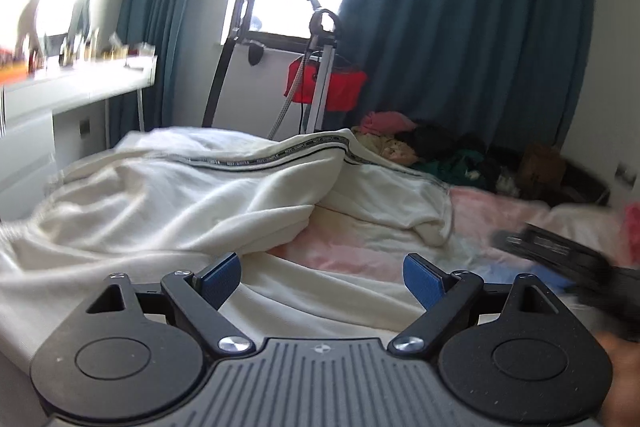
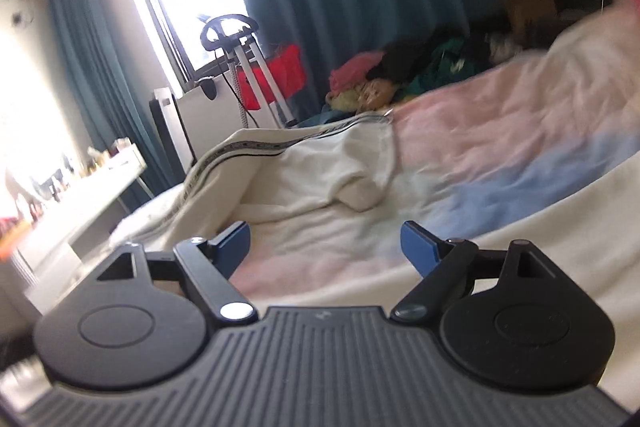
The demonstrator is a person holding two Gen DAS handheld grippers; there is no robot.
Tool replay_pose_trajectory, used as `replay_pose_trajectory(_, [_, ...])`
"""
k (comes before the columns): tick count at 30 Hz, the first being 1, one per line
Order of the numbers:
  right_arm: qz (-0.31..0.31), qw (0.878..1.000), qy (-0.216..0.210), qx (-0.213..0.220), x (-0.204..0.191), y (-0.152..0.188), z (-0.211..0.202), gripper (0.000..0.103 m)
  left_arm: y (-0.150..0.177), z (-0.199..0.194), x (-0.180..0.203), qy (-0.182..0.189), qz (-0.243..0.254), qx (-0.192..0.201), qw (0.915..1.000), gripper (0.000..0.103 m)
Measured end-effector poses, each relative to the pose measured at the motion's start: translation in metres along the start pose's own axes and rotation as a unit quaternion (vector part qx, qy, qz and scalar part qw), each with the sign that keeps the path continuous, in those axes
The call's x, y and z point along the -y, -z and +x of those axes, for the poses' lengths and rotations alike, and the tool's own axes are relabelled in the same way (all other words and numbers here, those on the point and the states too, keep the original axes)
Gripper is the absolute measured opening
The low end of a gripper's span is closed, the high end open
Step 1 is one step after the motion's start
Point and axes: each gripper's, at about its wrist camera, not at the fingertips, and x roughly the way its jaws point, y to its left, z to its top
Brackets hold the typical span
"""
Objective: Fold clothes
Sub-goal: 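Withdraw both open tools and hover over the folded trousers, then grasp a ribbed cuff of the cream trousers with the right tool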
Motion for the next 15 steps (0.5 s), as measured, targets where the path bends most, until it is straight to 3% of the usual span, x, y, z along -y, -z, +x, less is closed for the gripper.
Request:
replay_pose_trajectory(2, [0.063,0.998,-0.023,-0.014,0.008,-0.002,0.042,0.083,0.001,0.002,-0.01,0.001,-0.022,-0.007,0.9997,0.092])
replay_pose_trajectory(5, [0.182,0.982,-0.039,-0.042,0.028,0.0,0.106,0.084,0.003,0.012,-0.02,-0.005,-0.028,-0.024,0.9993,0.092])
replay_pose_trajectory(6, [0.188,0.981,-0.031,-0.033,0.028,0.001,0.12,0.078,0.003,0.015,-0.023,-0.006,-0.028,-0.029,0.9992,0.092])
replay_pose_trajectory(9, [0.21,0.977,-0.021,-0.007,0.03,0.001,0.161,0.076,0.006,0.026,-0.031,-0.008,-0.032,-0.029,0.999,0.092])
replay_pose_trajectory(11, [0.226,0.974,-0.015,-0.012,0.033,0.001,0.188,0.07,0.007,0.036,-0.037,-0.005,-0.036,-0.029,0.9989,0.092])
replay_pose_trajectory(15, [0.247,0.969,0.008,-0.02,0.036,0.001,0.231,0.07,0.013,0.059,-0.047,0.007,-0.04,-0.031,0.9987,0.092])
